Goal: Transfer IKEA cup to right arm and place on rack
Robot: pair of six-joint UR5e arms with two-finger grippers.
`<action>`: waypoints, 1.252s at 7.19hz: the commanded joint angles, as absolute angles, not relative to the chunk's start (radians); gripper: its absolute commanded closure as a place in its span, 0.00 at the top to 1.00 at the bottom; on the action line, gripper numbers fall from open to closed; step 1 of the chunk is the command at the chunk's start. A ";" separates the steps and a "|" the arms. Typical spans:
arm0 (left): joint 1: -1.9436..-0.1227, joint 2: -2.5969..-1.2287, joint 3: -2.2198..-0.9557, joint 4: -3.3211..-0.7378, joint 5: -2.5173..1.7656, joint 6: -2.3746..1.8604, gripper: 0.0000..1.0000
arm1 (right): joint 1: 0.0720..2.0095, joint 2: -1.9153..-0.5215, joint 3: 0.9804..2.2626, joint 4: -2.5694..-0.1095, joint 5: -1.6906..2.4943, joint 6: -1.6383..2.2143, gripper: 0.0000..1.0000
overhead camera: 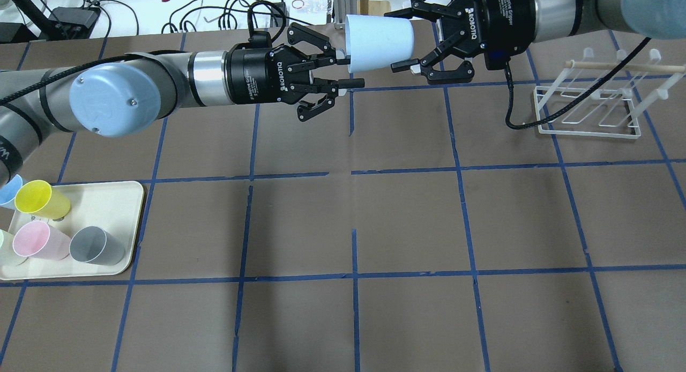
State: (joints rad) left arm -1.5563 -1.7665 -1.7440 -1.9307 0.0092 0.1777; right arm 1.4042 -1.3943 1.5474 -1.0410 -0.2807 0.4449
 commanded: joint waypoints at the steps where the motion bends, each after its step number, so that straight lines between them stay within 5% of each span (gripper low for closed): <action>1: -1.554 -1.764 -1.741 -1.930 0.011 0.148 0.86 | 1.402 -1.393 1.546 -1.049 -0.281 0.443 0.50; 2: -1.533 -1.764 -1.743 -1.930 0.023 0.135 0.99 | 1.398 -1.391 1.546 -1.075 -0.285 0.445 0.49; 9: -1.419 -1.769 -1.527 -1.612 0.925 -0.261 1.00 | 1.500 -1.411 1.548 -1.443 -0.924 0.433 0.48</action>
State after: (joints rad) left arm -1.4122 -1.7590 -1.5937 -1.6418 0.7296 -0.2266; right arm 1.4583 -1.4086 1.5484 -1.3662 -0.7496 0.4348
